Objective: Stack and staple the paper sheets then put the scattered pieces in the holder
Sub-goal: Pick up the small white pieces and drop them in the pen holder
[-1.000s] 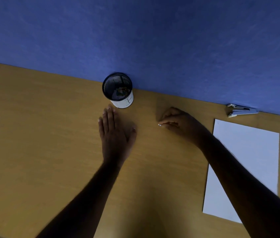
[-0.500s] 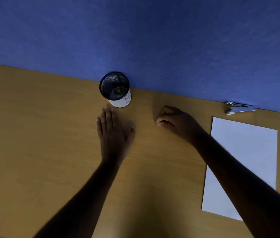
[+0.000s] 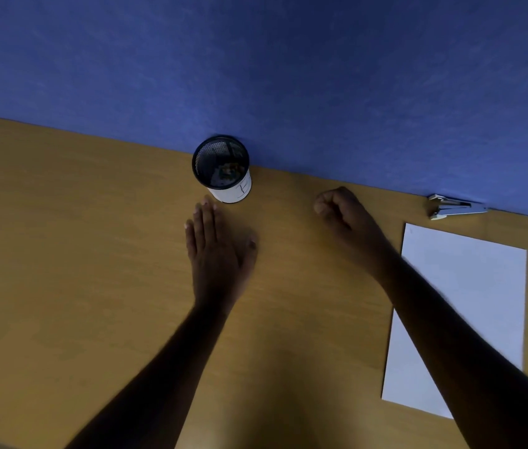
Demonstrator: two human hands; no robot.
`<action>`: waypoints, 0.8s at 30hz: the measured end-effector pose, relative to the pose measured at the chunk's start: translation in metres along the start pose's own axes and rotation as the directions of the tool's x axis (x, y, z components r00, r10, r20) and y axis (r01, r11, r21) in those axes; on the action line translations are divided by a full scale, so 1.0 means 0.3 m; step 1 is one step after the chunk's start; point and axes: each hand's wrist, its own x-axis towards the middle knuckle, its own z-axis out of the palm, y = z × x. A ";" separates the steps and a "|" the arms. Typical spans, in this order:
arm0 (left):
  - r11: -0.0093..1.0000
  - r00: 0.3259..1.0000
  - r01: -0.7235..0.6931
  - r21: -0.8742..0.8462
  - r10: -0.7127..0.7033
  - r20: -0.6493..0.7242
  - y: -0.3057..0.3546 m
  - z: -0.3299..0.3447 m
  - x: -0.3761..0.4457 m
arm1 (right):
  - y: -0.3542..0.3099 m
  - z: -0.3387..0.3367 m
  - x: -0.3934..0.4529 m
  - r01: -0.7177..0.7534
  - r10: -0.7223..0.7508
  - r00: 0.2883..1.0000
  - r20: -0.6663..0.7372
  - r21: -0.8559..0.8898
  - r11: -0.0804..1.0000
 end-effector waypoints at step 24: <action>1.000 1.000 0.013 0.006 -0.013 0.014 0.001 0.005 0.005 | -0.341 0.202 0.352 0.294 -0.354 0.924 -0.143 -0.324 0.899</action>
